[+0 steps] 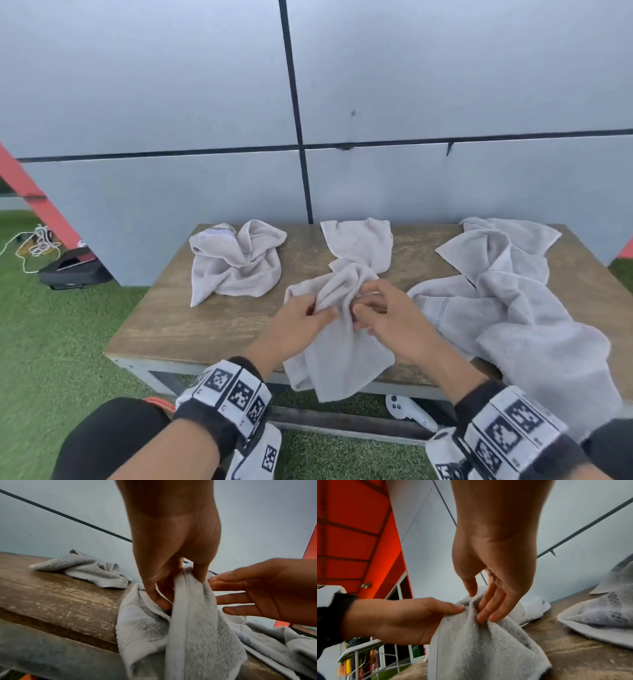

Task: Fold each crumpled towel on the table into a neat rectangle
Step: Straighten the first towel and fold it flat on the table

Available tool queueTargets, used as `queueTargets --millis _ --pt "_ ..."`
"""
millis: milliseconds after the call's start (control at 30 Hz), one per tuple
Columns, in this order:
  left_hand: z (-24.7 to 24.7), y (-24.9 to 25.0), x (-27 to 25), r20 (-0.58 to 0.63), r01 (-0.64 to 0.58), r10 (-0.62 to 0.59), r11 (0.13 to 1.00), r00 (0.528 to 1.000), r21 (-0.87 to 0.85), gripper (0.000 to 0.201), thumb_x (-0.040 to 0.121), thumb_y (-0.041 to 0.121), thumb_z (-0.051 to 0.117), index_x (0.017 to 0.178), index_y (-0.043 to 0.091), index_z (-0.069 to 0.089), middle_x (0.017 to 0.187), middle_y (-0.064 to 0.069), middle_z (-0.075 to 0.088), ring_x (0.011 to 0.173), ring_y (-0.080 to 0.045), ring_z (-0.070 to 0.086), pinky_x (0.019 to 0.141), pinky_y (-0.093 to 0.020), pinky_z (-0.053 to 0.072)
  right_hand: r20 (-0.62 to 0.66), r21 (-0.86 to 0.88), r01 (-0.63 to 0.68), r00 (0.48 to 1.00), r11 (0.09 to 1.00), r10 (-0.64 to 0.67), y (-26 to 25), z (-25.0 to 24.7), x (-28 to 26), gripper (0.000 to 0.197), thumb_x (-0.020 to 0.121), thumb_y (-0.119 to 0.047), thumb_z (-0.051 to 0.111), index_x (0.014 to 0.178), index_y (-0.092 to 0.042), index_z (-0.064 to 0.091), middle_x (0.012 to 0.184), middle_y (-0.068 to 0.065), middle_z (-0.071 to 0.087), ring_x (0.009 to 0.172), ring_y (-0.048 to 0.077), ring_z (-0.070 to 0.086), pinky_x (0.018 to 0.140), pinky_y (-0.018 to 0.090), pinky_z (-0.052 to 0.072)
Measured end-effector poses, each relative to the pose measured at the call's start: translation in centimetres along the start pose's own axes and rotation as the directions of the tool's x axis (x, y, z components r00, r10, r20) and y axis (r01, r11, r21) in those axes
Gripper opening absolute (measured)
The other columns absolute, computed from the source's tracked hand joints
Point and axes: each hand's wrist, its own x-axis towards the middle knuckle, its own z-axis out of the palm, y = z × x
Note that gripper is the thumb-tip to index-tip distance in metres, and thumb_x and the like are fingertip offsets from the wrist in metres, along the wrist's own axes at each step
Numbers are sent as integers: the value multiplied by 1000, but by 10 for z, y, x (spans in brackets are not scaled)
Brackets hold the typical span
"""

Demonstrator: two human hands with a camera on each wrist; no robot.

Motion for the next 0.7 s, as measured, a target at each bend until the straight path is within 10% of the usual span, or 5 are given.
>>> queueTargets --millis 167,333,500,633,700 --pt "-1 1 18 -48 41 -47 993 998 -114 12 97 32 61 101 22 56 75 -1 60 60 -7 46 55 -22 34 33 -168 55 998 984 -50 20 4 -5 39 87 -34 73 119 -32 51 108 -11 62 96 5 62 85 26 49" --pt "3 10 23 -20 81 -90 957 996 -277 37 86 31 69 119 36 53 89 -1 65 75 -17 60 66 -35 49 165 -385 197 976 901 -143 28 18 -8 77 75 -59 73 137 -34 34 124 -12 51 105 4 55 88 24 47" --pt "-1 23 31 171 36 36 916 985 -400 66 67 14 56 124 46 59 92 -15 65 88 -29 57 89 -62 49 79 -231 151 988 961 -136 36 19 4 87 68 -62 78 138 -38 32 131 -11 54 118 9 58 98 39 52" --pt "-2 30 31 249 -228 233 972 940 -49 81 75 -15 42 130 40 61 117 4 67 102 -25 66 97 -37 50 -70 -270 178 977 946 -204 30 14 10 36 88 -41 71 115 -28 51 104 -14 64 91 7 63 83 39 54" --pt "-3 32 29 227 -280 262 959 938 53 71 80 -17 42 129 30 64 119 17 65 100 8 62 85 -11 46 -94 -294 203 966 934 -240 29 12 12 5 96 -25 61 101 -25 59 93 -12 68 81 6 63 78 36 54"
